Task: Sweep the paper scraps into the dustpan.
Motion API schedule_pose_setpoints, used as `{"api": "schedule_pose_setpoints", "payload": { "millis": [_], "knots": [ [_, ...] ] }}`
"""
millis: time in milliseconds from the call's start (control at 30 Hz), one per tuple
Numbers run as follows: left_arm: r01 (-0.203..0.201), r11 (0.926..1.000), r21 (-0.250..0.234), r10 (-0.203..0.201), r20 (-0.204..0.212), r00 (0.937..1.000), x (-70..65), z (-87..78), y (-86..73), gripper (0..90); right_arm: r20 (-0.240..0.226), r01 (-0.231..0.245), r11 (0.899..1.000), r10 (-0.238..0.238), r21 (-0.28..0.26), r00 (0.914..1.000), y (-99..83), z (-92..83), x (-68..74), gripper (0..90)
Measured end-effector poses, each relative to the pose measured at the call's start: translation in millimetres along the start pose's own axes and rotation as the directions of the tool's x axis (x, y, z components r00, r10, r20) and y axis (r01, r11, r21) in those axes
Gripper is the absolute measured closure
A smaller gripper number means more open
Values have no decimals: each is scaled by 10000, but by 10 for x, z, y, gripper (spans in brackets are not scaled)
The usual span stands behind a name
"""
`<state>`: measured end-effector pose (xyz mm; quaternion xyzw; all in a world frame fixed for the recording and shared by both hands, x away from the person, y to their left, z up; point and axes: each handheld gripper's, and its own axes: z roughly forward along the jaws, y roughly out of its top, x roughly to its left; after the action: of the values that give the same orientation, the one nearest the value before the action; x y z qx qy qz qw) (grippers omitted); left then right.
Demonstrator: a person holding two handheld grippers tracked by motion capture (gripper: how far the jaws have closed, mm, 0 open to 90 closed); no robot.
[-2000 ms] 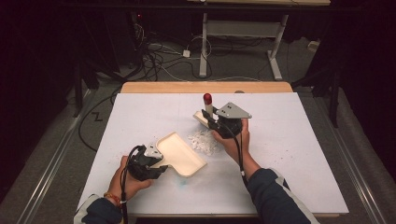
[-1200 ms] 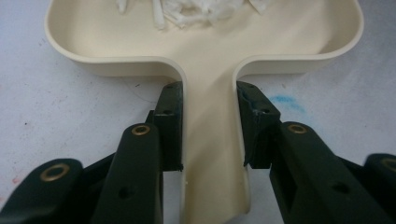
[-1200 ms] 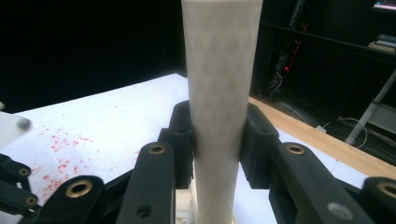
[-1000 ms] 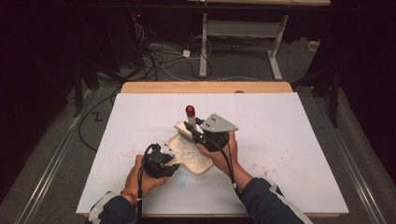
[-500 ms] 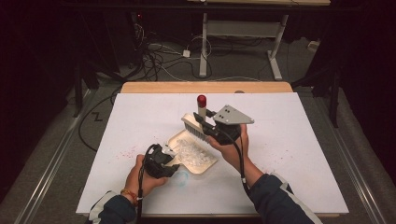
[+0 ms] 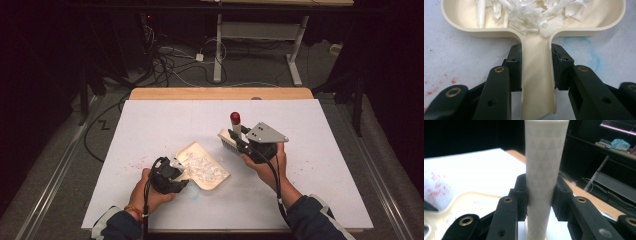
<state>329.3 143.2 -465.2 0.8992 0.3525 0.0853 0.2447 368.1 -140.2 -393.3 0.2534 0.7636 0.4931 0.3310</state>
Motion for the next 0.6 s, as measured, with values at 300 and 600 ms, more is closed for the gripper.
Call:
{"api": "schedule_pose_setpoints", "payload": {
  "millis": [300, 600],
  "knots": [
    [91, 9999, 120, -89, -171, 9998, -1, -13, -39, 635, -1282, 260, 9995, -238, 152, 9915, 37, -70, 314, 706],
    [42, 9999, 141, -40, -144, 9999, 8, -15, -56, 635, -2243, 203, 9990, -285, -390, 9741, 262, -264, 443, 706]
  ]
}}
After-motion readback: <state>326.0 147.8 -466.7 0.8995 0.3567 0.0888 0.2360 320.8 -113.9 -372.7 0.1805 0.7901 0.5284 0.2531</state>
